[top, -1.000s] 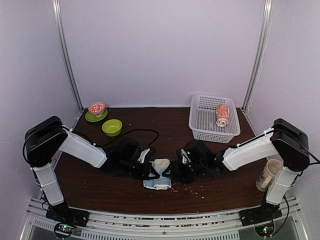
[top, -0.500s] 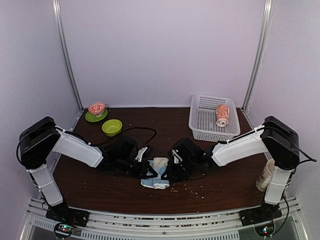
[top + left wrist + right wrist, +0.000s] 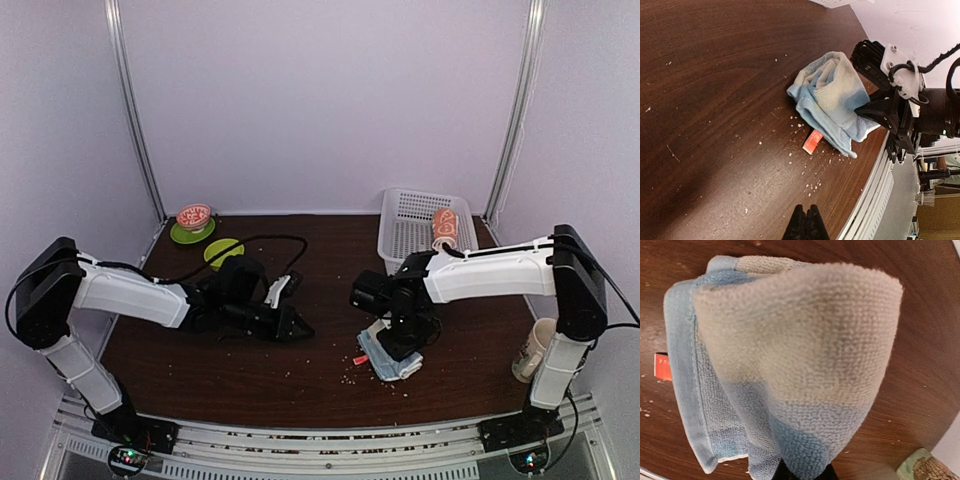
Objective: Roll the towels
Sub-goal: Roll the towel at the center of the board.
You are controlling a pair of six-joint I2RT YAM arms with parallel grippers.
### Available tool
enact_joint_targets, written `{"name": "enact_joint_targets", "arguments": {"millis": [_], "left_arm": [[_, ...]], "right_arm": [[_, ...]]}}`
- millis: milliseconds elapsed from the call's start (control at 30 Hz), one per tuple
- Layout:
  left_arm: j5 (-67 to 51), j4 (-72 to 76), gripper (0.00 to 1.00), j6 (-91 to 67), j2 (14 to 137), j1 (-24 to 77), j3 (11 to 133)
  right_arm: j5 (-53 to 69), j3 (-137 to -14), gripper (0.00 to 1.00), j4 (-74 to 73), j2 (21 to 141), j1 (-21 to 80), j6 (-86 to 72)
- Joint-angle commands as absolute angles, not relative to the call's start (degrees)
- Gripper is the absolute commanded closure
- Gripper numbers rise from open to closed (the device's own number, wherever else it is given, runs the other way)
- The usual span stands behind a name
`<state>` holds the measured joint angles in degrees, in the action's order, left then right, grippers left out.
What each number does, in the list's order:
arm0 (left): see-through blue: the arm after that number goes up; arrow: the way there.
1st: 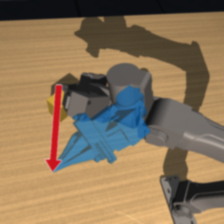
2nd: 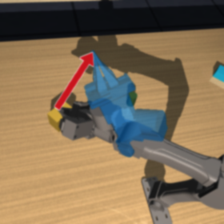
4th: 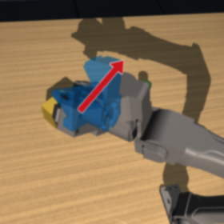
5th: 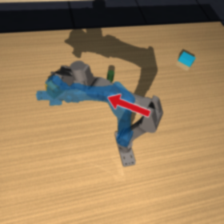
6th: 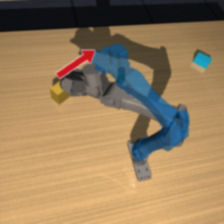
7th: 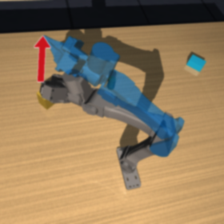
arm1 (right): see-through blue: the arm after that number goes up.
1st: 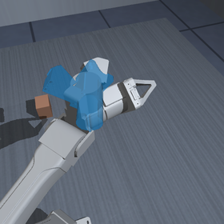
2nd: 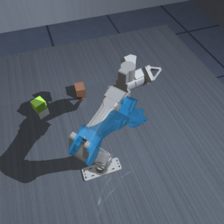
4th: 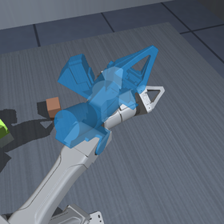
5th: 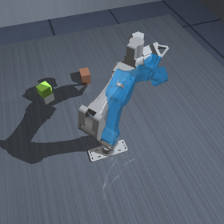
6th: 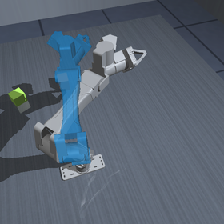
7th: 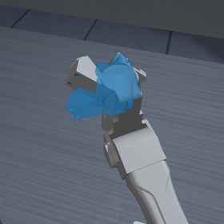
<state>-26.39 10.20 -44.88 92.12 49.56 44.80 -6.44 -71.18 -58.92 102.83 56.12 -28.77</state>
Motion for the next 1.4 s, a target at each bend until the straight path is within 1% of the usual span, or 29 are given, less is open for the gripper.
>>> {"name": "enact_joint_targets", "arguments": {"millis": [0,167,300,400,533,733,1033,1367], "left_arm": [[-27.82,12.34,1.00,-44.39,95.11,49.49,48.45],[-31.96,15.98,1.00,-46.23,99.95,49.48,53.19],[-35.37,22.99,1.00,-50.48,105.72,49.73,55.98],[-36.93,26.98,1.00,-53.17,110.10,49.96,57.85],[-39.12,34.27,1.00,-58.20,115.75,50.27,59.93],[-39.80,40.14,1.00,-63.48,121.53,50.28,63.25],[-39.77,41.32,1.00,-67.03,127.51,50.19,69.50],[-36.59,33.11,1.00,-66.88,131.88,49.37,74.10]], "right_arm": [[-19.63,-76.64,1.00,-67.80,107.31,56.24,-30.29],[-23.40,-79.84,1.00,-64.44,111.46,57.11,-35.69],[-27.64,-81.72,1.00,-64.38,113.34,58.18,-38.65],[-28.89,-80.86,1.00,-63.07,113.00,58.46,-40.06],[-27.68,-78.13,1.00,-58.88,110.90,58.54,-40.31],[-27.63,-75.84,1.00,-54.96,109.76,58.86,-39.00],[-25.21,-75.07,1.00,-51.72,109.32,59.55,-36.97],[-23.66,-75.51,1.00,-50.70,108.33,59.99,-35.24]]}}
